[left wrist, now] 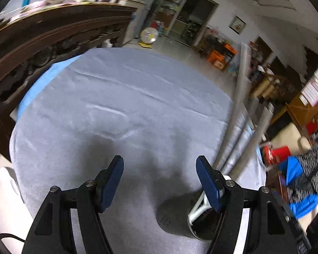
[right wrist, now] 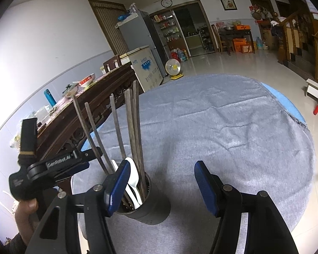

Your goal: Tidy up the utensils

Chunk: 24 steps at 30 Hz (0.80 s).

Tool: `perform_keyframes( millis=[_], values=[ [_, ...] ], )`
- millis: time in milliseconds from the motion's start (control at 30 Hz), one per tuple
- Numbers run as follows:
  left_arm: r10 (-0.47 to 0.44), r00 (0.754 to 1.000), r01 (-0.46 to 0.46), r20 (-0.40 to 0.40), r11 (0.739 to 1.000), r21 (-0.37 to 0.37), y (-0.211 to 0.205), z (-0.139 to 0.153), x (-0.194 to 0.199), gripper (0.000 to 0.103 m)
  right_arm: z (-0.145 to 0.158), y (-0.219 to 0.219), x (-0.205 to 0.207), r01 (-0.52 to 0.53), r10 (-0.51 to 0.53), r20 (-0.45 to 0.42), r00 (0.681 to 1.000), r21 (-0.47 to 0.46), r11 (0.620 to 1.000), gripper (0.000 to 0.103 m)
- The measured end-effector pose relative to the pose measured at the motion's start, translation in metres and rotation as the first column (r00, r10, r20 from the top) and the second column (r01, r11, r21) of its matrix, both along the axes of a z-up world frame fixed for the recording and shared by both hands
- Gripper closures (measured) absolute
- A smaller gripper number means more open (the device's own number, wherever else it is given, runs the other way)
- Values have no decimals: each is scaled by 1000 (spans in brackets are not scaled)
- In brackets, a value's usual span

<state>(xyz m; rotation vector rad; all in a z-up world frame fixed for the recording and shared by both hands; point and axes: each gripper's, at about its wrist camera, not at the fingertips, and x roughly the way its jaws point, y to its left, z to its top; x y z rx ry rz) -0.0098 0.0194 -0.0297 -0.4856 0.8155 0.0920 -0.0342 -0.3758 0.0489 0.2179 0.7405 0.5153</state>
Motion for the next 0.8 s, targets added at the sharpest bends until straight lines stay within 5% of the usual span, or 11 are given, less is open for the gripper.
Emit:
perform_keyframes(
  millis=[600, 800],
  values=[
    [-118, 993, 117, 29, 992, 52, -25, 9, -2, 32, -6, 3, 0, -4, 4, -16, 1000, 2, 1000, 36],
    [-83, 996, 82, 27, 995, 58, -17, 7, -7, 32, -8, -1, 0, 6, -5, -18, 1000, 11, 1000, 36]
  ],
)
